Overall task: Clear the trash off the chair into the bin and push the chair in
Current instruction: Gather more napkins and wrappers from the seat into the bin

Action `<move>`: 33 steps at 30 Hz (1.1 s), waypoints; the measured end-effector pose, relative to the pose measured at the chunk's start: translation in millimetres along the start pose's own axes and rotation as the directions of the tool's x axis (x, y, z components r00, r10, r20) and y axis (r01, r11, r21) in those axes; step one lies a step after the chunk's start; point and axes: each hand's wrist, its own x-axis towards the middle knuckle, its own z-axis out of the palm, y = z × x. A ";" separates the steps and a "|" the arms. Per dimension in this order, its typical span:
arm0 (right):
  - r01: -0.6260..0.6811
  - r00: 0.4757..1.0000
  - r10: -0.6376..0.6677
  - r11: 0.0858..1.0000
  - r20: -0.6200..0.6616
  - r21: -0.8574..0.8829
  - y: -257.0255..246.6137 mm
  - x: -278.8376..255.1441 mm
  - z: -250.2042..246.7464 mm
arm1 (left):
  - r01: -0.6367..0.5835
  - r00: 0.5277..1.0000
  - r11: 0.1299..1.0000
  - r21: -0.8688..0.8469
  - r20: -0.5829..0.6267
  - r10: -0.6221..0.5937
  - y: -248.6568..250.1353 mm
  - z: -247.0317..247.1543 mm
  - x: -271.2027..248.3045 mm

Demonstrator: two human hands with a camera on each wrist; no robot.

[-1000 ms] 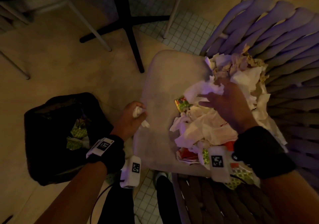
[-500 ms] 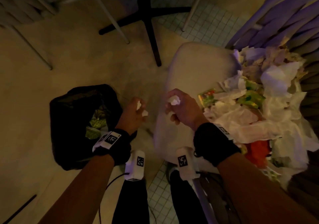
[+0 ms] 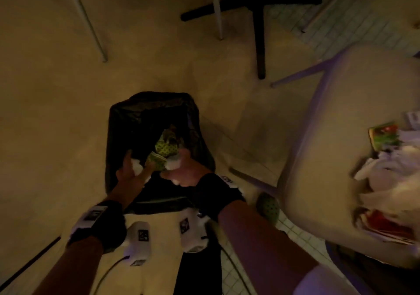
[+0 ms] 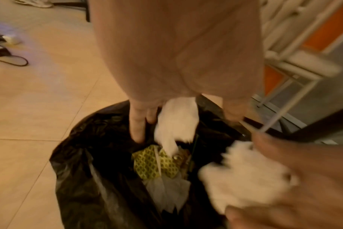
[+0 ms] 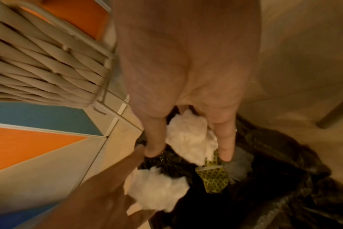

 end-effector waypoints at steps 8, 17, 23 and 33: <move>0.051 0.998 -0.052 0.998 0.026 0.038 12.2 -4.4 -5.3 | -0.130 0.989 0.986 0.106 0.083 0.121 -17.5 -14.7 13.0; 0.265 0.862 -0.211 0.963 -0.462 0.055 33.8 -132.7 -164.8 | -0.399 0.911 0.899 0.180 0.189 0.366 141.6 98.3 -43.7; -0.107 0.483 -0.363 0.879 -0.797 -0.465 71.4 -234.1 -303.2 | -0.582 0.771 0.808 0.092 0.381 0.511 250.3 213.7 -92.5; -0.235 0.674 -0.240 0.827 -0.698 -0.511 133.5 -274.5 -383.8 | -0.823 0.568 0.464 0.329 0.507 0.648 338.5 351.6 -142.2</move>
